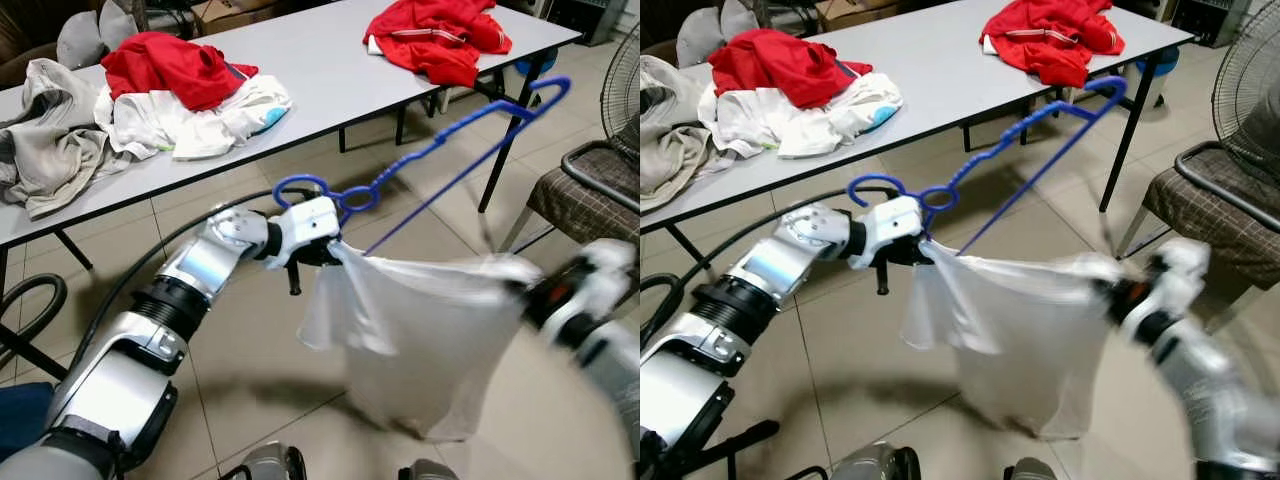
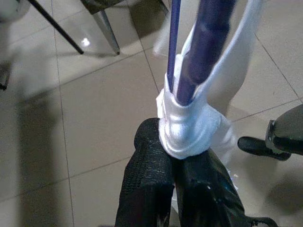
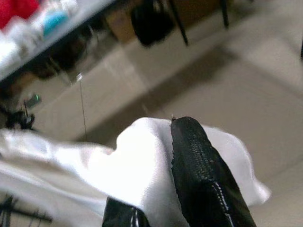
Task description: Hang hanger
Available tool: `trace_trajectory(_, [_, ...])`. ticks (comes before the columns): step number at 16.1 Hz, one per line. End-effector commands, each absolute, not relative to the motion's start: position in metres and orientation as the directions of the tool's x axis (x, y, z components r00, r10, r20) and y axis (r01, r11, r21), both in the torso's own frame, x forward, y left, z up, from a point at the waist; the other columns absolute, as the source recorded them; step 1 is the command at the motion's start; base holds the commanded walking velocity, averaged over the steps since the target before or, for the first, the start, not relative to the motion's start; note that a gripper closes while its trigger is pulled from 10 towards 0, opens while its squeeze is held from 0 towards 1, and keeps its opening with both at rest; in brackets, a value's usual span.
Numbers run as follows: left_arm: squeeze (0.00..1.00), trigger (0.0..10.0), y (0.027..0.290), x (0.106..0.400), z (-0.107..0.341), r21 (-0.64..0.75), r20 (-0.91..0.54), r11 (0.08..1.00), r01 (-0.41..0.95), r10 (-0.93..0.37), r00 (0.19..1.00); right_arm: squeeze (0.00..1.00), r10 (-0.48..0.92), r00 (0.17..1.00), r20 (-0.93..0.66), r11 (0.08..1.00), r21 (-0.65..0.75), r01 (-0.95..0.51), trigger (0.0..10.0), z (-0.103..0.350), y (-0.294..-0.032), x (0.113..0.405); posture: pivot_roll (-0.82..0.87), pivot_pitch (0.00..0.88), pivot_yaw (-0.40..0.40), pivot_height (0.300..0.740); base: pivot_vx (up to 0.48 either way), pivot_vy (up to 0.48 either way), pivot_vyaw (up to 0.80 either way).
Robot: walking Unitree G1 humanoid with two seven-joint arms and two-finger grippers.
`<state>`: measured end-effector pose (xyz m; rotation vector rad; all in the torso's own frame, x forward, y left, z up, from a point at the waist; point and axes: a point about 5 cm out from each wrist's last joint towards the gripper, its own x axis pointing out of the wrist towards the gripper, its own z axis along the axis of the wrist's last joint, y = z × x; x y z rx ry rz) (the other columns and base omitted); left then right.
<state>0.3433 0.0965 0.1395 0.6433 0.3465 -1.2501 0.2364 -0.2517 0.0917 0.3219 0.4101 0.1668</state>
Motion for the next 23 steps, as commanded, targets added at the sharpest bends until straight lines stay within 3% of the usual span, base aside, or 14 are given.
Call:
trace_trajectory(1, [0.0, 0.0, 0.108, 0.347, 0.145, 0.271, -0.577, 0.191, 0.944, -0.752, 0.318, 1.0, 0.231, 0.874, -0.428, 0.951, 0.291, -0.109, 10.0, 0.073, -0.25, 0.228, -0.17, 0.0, 0.12, 0.74, 0.0, 0.0, 0.0])
trace_trajectory(4, [0.0, 0.0, 0.122, 0.351, 0.146, 0.288, -0.624, 0.181, 0.94, -0.71, 0.327, 1.0, 0.282, 0.855, -0.435, 0.957, 0.194, -0.217, 10.0, 0.072, -0.253, 0.215, -0.17, 0.0, 0.133, 0.74, 0.0, 0.0, 0.0])
trace_trajectory(5, [0.0, 0.0, 0.13, 0.351, 0.145, 0.299, -0.666, 0.156, 0.941, -0.672, 0.323, 1.0, 0.319, 0.833, -0.453, 0.938, 0.026, -0.346, 10.0, 0.085, -0.263, 0.209, -0.17, 0.0, 0.141, 0.74, 0.0, 0.0, 0.0])
trace_trajectory(7, [0.0, 0.0, 0.132, 0.352, 0.147, 0.3, -0.677, 0.152, 0.942, -0.662, 0.323, 1.0, 0.326, 0.798, -0.507, 0.896, -0.103, -0.432, 10.0, 0.09, -0.274, 0.203, -0.17, 0.0, 0.146, 0.74, 0.0, 0.0, 0.0])
trace_trajectory(10, [0.0, 0.0, 0.133, 0.355, 0.146, 0.3, -0.69, 0.151, 0.942, -0.648, 0.324, 1.0, 0.353, 0.848, -0.395, 0.867, -0.203, -0.455, 10.0, 0.112, -0.279, 0.214, -0.19, 0.0, 0.153, 0.74, 0.0, 0.0, 0.0])
trace_trajectory(11, [0.0, 0.0, 0.13, 0.356, 0.147, 0.294, -0.672, 0.167, 0.941, -0.664, 0.328, 1.0, 0.381, 0.881, -0.281, 0.909, -0.062, -0.413, 10.0, 0.114, -0.273, 0.22, -0.19, 0.0, 0.15, 0.74, 0.0, 0.0, 0.0])
trace_trajectory(13, [0.0, 0.0, 0.13, 0.356, 0.149, 0.286, -0.668, 0.166, 0.944, -0.671, 0.321, 1.0, 0.48, 0.783, -0.394, 0.809, -0.146, -0.569, 10.0, 0.106, -0.256, 0.216, -0.19, 0.0, 0.153, 0.74, 0.0, 0.0, 0.0])
trace_trajectory(14, [0.0, 0.0, 0.129, 0.356, 0.15, 0.287, -0.666, 0.165, 0.944, -0.674, 0.32, 1.0, 0.407, 0.834, -0.373, 0.86, -0.152, -0.488, 10.0, 0.105, -0.258, 0.226, -0.2, 0.0, 0.16, 0.74, 0.0, 0.0, 0.0])
trace_trajectory(16, [0.0, 0.0, 0.12, 0.355, 0.153, 0.272, -0.634, 0.162, 0.949, -0.711, 0.303, 1.0, 0.386, 0.872, -0.3, 0.921, 0.067, -0.384, 10.0, 0.091, -0.244, 0.244, -0.2, 0.0, 0.161, 0.74, 0.0, 0.0, 0.0])
trace_trajectory(17, [0.0, 0.0, 0.113, 0.355, 0.157, 0.261, -0.609, 0.16, 0.952, -0.738, 0.291, 1.0, 0.444, 0.86, -0.25, 0.879, 0.308, -0.364, 10.0, 0.076, -0.231, 0.244, -0.19, 0.0, 0.158, 0.74, 0.0, 0.0, 0.0])
trace_trajectory(20, [0.0, 0.0, 0.109, 0.354, 0.158, 0.259, -0.604, 0.152, 0.954, -0.745, 0.283, 1.0, 0.467, 0.838, -0.284, 0.852, 0.4, -0.339, 10.0, 0.062, -0.22, 0.244, -0.18, 0.0, 0.154, 0.74, 0.0, 0.0, 0.0])
trace_trajectory(21, [0.0, 0.0, 0.107, 0.352, 0.156, 0.249, -0.604, 0.14, 0.958, -0.751, 0.267, 1.0, 0.42, 0.883, -0.208, 0.8, 0.545, -0.252, 10.0, 0.067, -0.223, 0.253, -0.18, 0.0, 0.153, 0.74, 0.0, 0.0, 0.0])
trace_trajectory(22, [0.0, 0.0, 0.102, 0.349, 0.155, 0.235, -0.601, 0.124, 0.964, -0.761, 0.244, 1.0, 0.44, 0.897, -0.046, 0.6, 0.758, -0.256, 10.0, 0.072, -0.22, 0.257, -0.19, 0.0, 0.158, 0.74, 0.0, 0.0, 0.0])
trace_trajectory(23, [0.0, 0.0, 0.098, 0.347, 0.154, 0.226, -0.6, 0.111, 0.968, -0.767, 0.228, 1.0, 0.553, 0.832, 0.038, 0.468, 0.812, -0.348, 10.0, 0.068, -0.207, 0.252, -0.19, 0.0, 0.158, 0.74, 0.0, 0.0, 0.0])
